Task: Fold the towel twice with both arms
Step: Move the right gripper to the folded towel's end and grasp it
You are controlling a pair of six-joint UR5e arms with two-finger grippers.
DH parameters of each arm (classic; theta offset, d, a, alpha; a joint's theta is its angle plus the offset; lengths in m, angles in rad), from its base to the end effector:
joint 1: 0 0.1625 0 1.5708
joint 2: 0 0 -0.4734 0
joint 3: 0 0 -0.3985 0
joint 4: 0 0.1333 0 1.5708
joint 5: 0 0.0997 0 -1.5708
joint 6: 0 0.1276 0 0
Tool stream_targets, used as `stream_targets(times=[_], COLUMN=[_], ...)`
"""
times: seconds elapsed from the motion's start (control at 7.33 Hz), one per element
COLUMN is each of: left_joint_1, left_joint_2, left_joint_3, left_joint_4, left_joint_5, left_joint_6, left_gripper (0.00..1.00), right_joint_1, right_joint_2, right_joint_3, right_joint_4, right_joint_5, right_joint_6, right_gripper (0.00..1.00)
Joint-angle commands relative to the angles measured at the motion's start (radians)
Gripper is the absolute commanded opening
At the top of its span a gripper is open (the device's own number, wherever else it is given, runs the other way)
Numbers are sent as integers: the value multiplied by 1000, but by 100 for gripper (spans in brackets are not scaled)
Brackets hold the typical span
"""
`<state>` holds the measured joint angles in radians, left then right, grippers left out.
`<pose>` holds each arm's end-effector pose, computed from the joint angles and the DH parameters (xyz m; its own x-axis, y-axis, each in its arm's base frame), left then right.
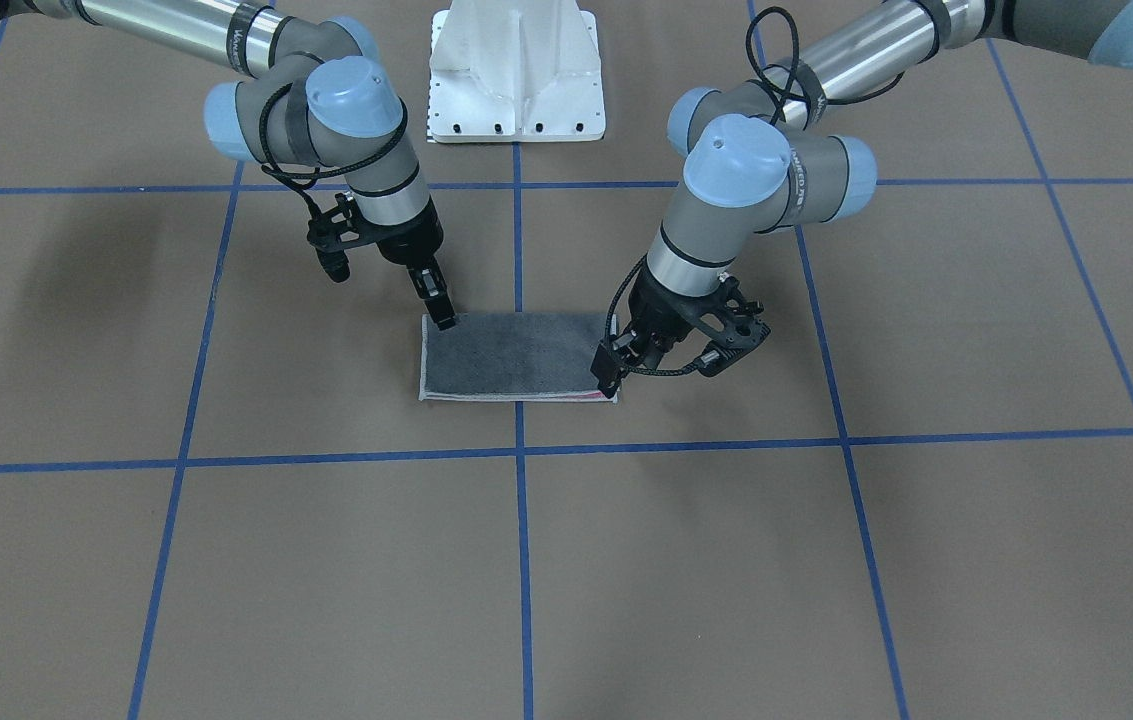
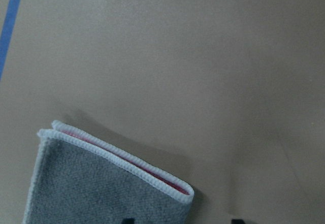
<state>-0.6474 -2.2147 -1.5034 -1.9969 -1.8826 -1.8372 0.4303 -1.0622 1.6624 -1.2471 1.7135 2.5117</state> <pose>0.5608 -0.5421 0.3052 0.3173 -0.5540 -0.7697 0.4678 0.7974 -0.3811 -0.6066 -0.4051 0.3475 0.0724 0.9133 0.4008 -0.6251 0.3546 -0.6953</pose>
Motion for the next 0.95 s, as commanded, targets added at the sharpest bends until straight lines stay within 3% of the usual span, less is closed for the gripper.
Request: stream_targets(times=[0.0, 0.14, 0.41, 0.55, 0.68, 0.82], left_joint_1=[-1, -2, -2, -2, -2, -3], left_joint_2=[3, 3, 3, 3, 3, 3], left_joint_3=[-1, -1, -1, -6, -9, -15], left_joint_4=[-2, -2, -2, -2, -2, 3], left_joint_5=[-1, -1, -1, -1, -1, -1], left_joint_6=[1, 1, -1, -1, -1, -1], left_gripper=[77, 77, 77, 77, 77, 77], right_joint_1=[2, 4, 8, 8, 11, 13], right_joint_2=[-2, -2, -8, -9, -9, -9], right_joint_3=[-3, -4, -3, 0, 8, 8], right_joint_4=[0, -2, 0, 0, 0, 0], right_joint_5=[0, 0, 0, 1, 3, 5], right_joint_6=[-4, -8, -10, -10, -8, -10], right_gripper=[40, 39, 21, 6, 0, 0])
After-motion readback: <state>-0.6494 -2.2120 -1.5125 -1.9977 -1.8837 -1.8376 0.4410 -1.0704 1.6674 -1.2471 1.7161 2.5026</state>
